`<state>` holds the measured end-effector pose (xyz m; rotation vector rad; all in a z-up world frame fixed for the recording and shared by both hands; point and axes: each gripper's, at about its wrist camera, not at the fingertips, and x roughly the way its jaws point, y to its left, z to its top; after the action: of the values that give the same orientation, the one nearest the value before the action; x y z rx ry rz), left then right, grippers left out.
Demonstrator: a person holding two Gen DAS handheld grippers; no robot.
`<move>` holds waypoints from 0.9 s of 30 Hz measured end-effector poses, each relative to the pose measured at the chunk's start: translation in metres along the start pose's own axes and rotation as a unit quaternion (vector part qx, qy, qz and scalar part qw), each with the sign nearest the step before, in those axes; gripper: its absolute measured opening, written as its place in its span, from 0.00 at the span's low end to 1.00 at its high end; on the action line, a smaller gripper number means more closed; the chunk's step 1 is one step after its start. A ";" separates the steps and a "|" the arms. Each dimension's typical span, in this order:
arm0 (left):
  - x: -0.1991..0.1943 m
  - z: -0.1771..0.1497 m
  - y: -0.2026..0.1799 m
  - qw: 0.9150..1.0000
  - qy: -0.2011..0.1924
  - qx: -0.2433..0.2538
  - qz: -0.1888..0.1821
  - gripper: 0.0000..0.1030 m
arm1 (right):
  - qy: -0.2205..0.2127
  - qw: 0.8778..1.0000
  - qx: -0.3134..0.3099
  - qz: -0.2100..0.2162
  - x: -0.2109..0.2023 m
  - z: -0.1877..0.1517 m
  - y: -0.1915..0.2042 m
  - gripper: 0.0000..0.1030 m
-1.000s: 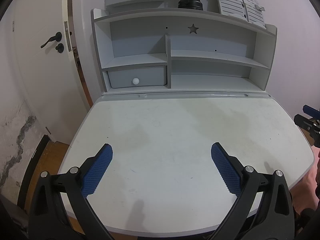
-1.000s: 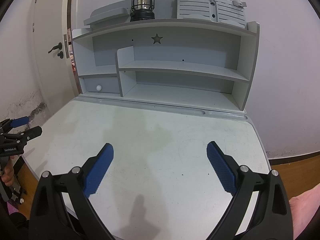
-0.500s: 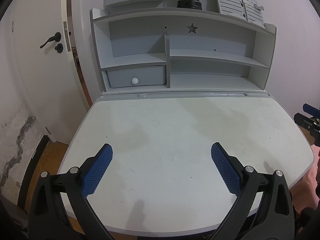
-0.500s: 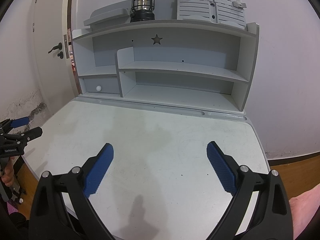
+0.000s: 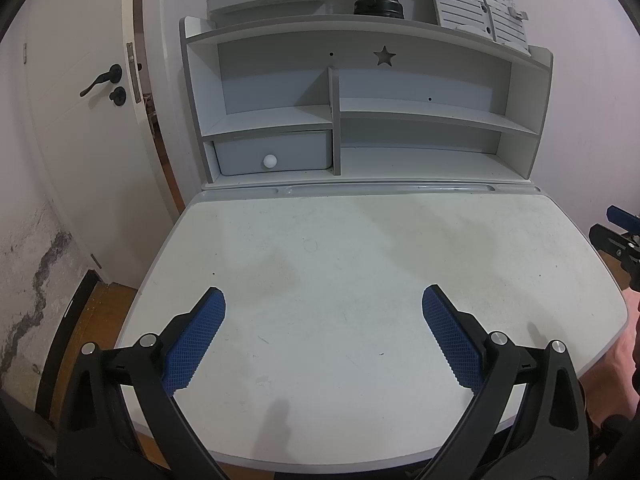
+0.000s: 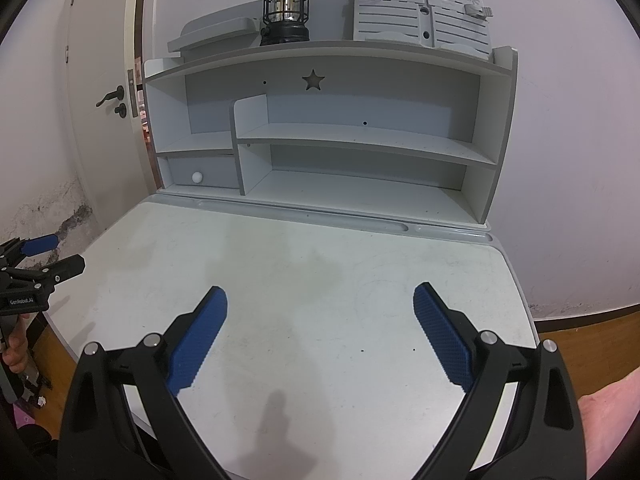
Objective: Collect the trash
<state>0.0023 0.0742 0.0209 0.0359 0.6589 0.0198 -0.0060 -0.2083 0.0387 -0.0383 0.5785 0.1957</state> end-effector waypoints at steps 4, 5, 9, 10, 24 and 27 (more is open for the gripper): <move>0.000 0.000 0.000 1.000 -0.001 0.000 0.000 0.93 | -0.001 1.000 0.000 0.001 0.000 0.000 0.001 0.88; 0.000 0.001 0.000 1.000 0.000 0.000 0.000 0.93 | 0.000 1.000 0.000 0.001 0.000 -0.001 0.001 0.88; 0.000 0.001 0.000 1.000 0.000 0.000 0.001 0.93 | 0.000 1.000 -0.001 0.001 0.000 -0.001 0.000 0.88; 0.000 0.000 0.000 1.000 0.000 0.000 0.001 0.93 | -0.001 1.000 -0.001 0.000 0.000 -0.001 0.000 0.88; -0.002 0.000 -0.001 1.000 0.000 -0.001 0.000 0.93 | -0.003 1.000 0.001 -0.001 -0.003 0.001 -0.003 0.88; -0.004 -0.002 -0.003 1.000 -0.004 0.005 0.004 0.93 | -0.002 1.000 0.000 -0.002 -0.003 0.000 -0.004 0.88</move>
<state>-0.0024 0.0711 0.0220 0.0479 0.6504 0.0247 -0.0074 -0.2123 0.0406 -0.0381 0.5738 0.1916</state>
